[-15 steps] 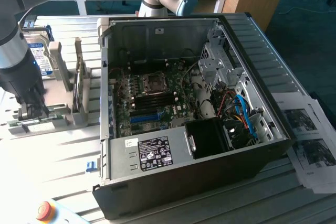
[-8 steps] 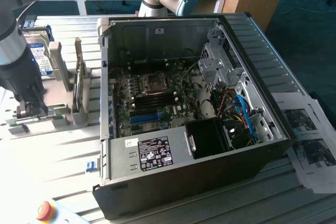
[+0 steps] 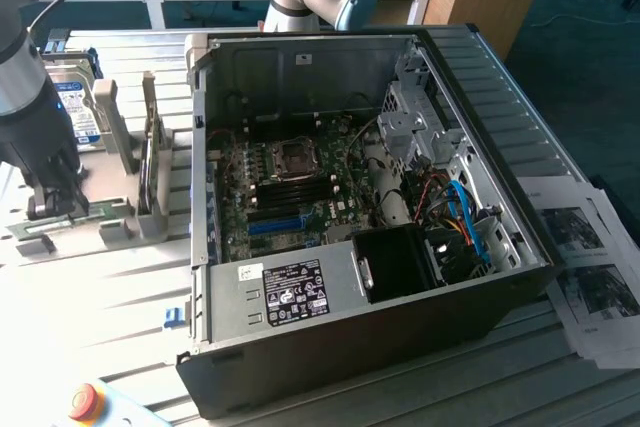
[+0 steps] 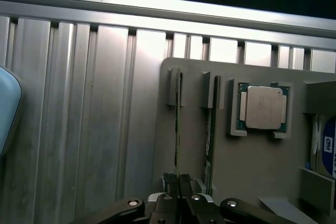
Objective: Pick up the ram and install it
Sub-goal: 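Pick up the ram and move it above insertion slot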
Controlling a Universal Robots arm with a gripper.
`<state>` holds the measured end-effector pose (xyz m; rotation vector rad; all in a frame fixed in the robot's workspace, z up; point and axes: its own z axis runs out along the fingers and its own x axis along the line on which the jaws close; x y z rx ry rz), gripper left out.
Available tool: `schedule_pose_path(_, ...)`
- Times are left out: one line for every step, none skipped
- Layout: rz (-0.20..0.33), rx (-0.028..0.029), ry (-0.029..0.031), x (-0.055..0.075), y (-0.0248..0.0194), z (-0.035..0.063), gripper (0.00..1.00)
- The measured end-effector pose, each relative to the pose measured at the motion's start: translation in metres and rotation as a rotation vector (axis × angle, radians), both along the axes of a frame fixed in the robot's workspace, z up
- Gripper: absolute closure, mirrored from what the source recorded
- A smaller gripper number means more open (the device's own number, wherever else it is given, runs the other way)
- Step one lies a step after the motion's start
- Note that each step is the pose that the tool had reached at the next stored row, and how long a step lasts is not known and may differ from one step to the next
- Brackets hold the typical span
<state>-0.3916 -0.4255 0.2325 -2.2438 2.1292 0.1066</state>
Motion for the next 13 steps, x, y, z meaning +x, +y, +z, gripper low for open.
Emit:
schedule_pose_path(0.000,0.0000,0.0000,0.0000,0.0000,0.0012,0.88)
schedule_pose_path(0.000,0.0000,0.0000,0.0000,0.0000,0.0023,0.88)
schedule_pose_path(0.000,0.0000,0.0000,0.0000,0.0000,0.0035,0.88)
schedule_pose_path(0.000,0.0000,0.0000,0.0000,0.0000,0.0046,0.88)
schedule_pose_path(0.000,0.0000,0.0000,0.0000,0.0000,0.0056,0.88)
schedule_pose_path(0.000,0.0000,0.0000,0.0000,0.0000,0.0067,0.88)
schedule_pose_path(0.000,-0.0001,0.0000,0.0000,0.0000,0.0078,0.88)
schedule_pose_path(0.000,0.0000,0.0000,0.0000,0.0000,0.0086,0.88)
schedule_pose_path(0.000,0.0001,-0.0001,0.0000,0.0000,0.0089,0.88)
schedule_pose_path(0.000,0.0001,-0.0002,0.0001,0.0000,0.0089,0.88)
schedule_pose_path(0.000,0.0001,-0.0002,0.0000,0.0000,0.0089,0.88)
schedule_pose_path(0.000,0.0001,-0.0002,0.0000,0.0000,0.0089,0.88)
schedule_pose_path(0.000,0.0001,-0.0001,0.0000,0.0000,0.0090,0.88)
